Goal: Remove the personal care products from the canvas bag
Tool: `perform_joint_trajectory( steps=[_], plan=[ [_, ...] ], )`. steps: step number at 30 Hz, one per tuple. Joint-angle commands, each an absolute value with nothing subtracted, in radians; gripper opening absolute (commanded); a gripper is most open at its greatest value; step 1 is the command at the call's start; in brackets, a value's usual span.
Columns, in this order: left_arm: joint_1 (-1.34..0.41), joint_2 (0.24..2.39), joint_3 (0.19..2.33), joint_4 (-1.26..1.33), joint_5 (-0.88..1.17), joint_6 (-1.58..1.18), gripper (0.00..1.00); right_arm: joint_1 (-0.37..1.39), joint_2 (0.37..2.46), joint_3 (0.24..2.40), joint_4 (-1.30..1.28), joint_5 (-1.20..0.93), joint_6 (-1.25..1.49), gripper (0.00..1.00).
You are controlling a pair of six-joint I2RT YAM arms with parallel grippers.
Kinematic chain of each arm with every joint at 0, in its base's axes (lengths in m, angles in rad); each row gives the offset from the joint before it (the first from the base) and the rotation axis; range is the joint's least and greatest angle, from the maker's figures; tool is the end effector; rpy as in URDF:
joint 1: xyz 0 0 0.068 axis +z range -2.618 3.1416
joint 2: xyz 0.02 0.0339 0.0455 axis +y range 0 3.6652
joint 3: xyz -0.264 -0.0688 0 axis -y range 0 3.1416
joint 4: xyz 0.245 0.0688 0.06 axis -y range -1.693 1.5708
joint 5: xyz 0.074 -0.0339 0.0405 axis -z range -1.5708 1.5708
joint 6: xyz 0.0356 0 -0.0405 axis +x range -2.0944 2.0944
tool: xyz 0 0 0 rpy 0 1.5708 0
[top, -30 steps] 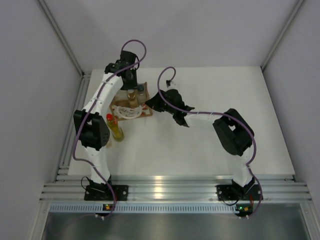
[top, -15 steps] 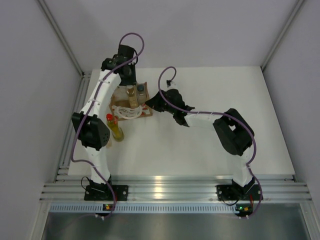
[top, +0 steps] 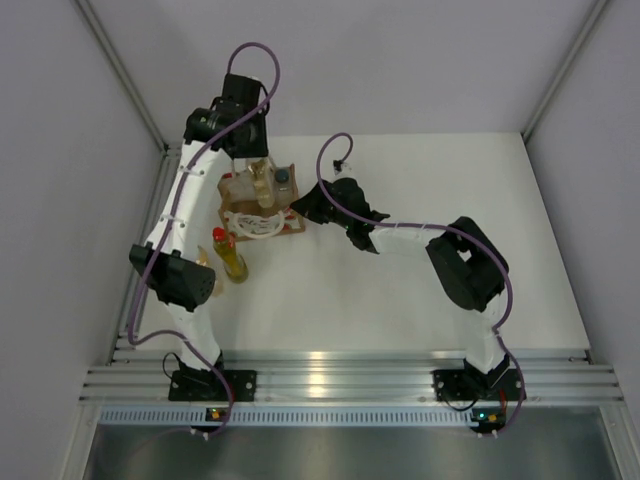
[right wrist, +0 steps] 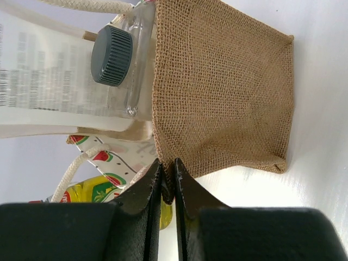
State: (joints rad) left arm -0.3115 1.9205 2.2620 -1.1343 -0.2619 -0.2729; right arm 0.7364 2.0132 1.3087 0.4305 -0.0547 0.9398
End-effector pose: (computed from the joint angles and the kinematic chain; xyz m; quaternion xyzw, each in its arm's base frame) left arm 0.3810 -0.1130 0.4229 -0.0318 0.9182 0.0074 0.3949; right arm 0.3425 0.3131 0.2095 0.0645 0.7943 0.4633 0.3876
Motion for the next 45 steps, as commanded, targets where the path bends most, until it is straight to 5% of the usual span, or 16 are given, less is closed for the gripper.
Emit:
perform_joint_trajectory(
  steps=[1,22,37,45],
  plan=[
    [-0.330,1.783,2.345,-1.092,-0.302,-0.253,0.00,0.729,2.026,1.302,0.370,-0.080,0.937,0.00],
    [-0.397,1.551,2.304,-1.117,-0.155,-0.256,0.00,0.730,2.026,1.313,0.359,-0.077,0.930,0.00],
    [-0.454,1.335,1.919,-1.111,-0.112,-0.265,0.00,0.729,2.019,1.322,0.344,-0.077,0.930,0.00],
    [-0.508,1.224,1.668,-1.019,-0.305,-0.313,0.00,0.730,2.011,1.331,0.333,-0.077,0.927,0.00]
  ],
)
